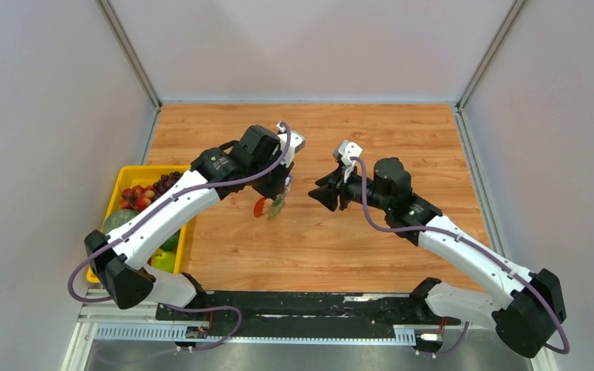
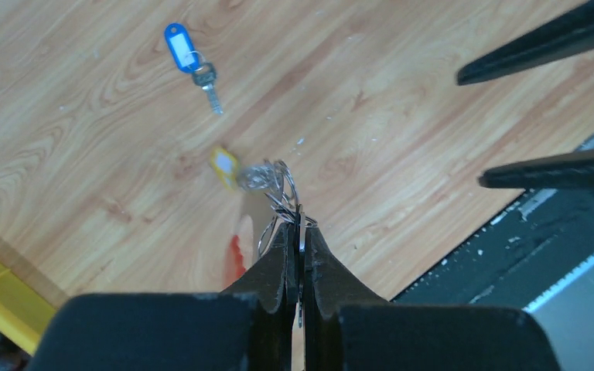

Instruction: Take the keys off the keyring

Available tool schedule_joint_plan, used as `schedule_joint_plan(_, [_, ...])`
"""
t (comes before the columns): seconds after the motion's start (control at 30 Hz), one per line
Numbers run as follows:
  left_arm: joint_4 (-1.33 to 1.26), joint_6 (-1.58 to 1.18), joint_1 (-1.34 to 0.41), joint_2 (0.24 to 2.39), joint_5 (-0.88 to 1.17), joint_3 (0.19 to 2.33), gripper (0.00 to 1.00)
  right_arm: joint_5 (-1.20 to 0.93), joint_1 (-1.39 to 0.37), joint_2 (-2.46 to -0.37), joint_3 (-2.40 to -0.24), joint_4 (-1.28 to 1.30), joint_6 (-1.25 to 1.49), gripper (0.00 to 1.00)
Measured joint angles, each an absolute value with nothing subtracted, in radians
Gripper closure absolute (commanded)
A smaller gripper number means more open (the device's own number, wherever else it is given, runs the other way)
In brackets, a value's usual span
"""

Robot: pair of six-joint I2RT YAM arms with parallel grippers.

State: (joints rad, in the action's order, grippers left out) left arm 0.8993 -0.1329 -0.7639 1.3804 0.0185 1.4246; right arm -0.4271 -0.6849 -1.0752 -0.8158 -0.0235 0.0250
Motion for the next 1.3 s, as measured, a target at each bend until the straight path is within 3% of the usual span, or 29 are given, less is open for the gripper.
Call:
schedule_joint_plan(0.4, [0.964,-0.136,-0.764,1.371,0.223,1.527,0.99,-0.503,-0.685,-1.023,-0.784,-0.063,0.022,0.59])
schedule_joint_plan(0.67, [0.978,-0.126,-0.764,1.382,0.355,1.548,0.99,-0.593,-0.685,-1.009,-0.758,-0.102,0.017,0.52])
schedule_joint_plan(1.07, [1.002,0.015,-0.764,1.384,0.426,1.552,0.99,-0.621,-0.685,-1.031,-0.742,-0.146,0.018,0.53])
schedule_joint_plan(1.3, [1.016,0.109,-0.772,1.378,0.466,1.552,1.0,-0.677,-0.685,-1.025,-0.723,-0.19,0.02,0.6])
